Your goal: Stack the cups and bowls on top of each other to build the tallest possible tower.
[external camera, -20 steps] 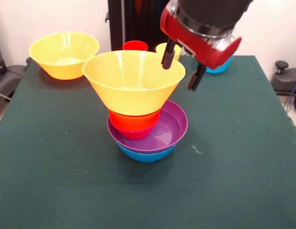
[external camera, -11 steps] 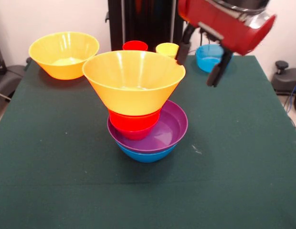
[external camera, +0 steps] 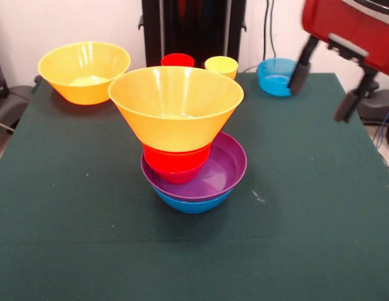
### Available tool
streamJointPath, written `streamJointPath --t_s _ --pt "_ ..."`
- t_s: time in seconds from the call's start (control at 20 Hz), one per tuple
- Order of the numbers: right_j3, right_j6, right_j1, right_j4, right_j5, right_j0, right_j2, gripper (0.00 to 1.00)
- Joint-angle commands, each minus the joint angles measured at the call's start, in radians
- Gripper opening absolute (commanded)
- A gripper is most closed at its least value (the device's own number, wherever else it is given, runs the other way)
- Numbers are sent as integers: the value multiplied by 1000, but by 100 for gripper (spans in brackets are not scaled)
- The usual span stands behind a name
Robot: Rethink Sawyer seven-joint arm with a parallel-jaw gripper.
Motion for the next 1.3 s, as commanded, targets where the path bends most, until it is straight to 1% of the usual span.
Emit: streamJointPath --t_s 0.05,0.2,0.35,0.55,0.7,0.95,1.15,1.3 --pt "9 294 84 22 59 31 31 100" --pt "43 303 76 30 54 40 32 100" --pt "137 296 46 18 -3 56 48 100" --pt "167 292 34 19 -15 58 57 100" --pt "223 289 12 26 -40 65 74 100" --pt "247 286 15 15 -72 79 63 100" --pt "269 264 10 15 -102 74 71 100" --pt "270 258 8 20 -101 75 73 100"
